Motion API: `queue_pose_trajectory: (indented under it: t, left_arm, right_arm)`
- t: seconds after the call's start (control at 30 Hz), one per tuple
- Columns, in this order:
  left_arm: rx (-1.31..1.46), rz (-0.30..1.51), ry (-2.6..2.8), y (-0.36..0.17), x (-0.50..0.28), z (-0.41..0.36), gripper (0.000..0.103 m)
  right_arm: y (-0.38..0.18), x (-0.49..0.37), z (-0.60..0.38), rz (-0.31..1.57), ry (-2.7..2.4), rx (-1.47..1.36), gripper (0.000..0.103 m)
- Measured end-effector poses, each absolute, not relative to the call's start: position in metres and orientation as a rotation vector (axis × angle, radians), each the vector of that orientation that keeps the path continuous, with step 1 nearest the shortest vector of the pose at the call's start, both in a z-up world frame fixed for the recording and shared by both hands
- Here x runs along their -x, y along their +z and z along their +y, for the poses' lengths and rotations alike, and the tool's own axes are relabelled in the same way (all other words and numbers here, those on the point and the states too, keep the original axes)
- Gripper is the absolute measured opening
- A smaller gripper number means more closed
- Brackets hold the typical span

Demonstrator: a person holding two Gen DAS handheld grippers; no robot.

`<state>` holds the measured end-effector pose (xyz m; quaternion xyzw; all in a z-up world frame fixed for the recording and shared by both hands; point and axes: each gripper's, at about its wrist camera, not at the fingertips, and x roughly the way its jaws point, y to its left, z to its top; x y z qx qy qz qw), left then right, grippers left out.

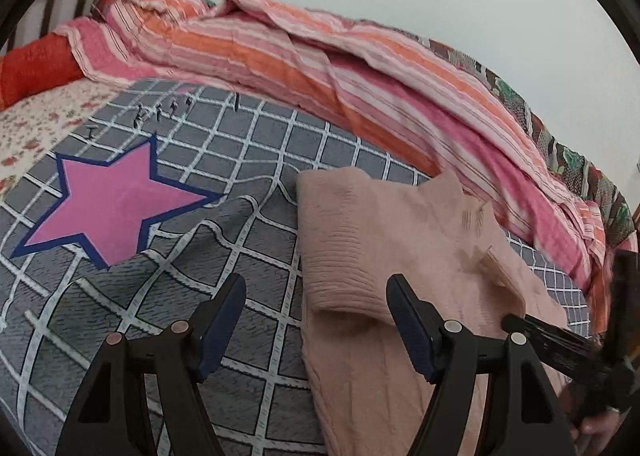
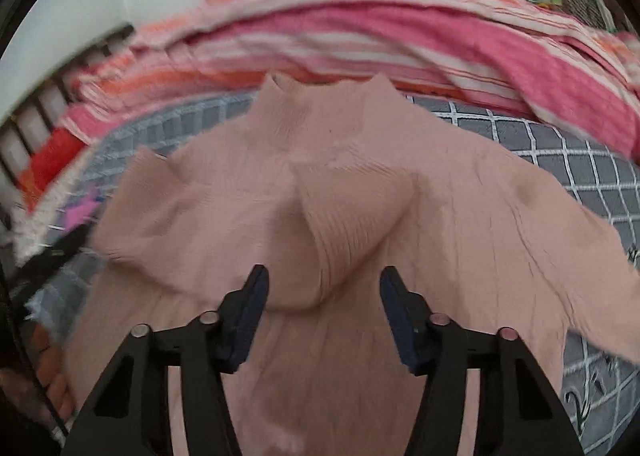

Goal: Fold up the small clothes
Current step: 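Fold the held sleeve across the sweater body with the left tool and release, then grasp the other sleeve cuff with the right tool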

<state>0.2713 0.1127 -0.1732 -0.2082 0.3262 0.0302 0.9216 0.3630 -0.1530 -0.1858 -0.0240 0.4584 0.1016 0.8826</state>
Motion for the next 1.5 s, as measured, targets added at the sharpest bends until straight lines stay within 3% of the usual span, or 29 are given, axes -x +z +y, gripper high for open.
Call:
queue_pose_trajectory:
  t: [0.07,0.73,0.8,0.83,1.03,1.27,1.5]
  left_arm:
    - [0.421,0.668,0.067,-0.173,-0.274,0.114,0.071]
    - [0.458,0.692,0.06,-0.179,-0.281,0.111,0.071]
    - [0.45,0.694,0.061,-0.179,-0.282,0.109,0.071]
    - [0.448,0.695,0.06,-0.179,-0.282,0.109,0.071]
    - [0.448,0.669,0.054,-0.175,-0.28,0.108,0.071]
    - [0.363,0.652,-0.005,-0.166,-0.287,0.088,0.07]
    - [0.343,0.66,-0.068,-0.166,-0.299,0.073,0.07]
  right_arm:
    - [-0.187,-0.368,-0.161,0.975,0.181,0.035,0.028]
    - [-0.197,-0.364,-0.282,0.944,0.184,-0.332,0.03]
    - [-0.195,-0.363,-0.277,0.923,0.205,-0.324,0.008]
    - [-0.193,-0.361,-0.275,0.906,0.23,-0.325,0.006]
    - [-0.159,-0.34,-0.293,0.749,0.174,-0.295,0.005]
    - [-0.182,-0.348,-0.306,0.875,0.11,-0.293,0.005]
    - [-0.178,-0.34,-0.313,0.844,0.092,-0.29,0.005]
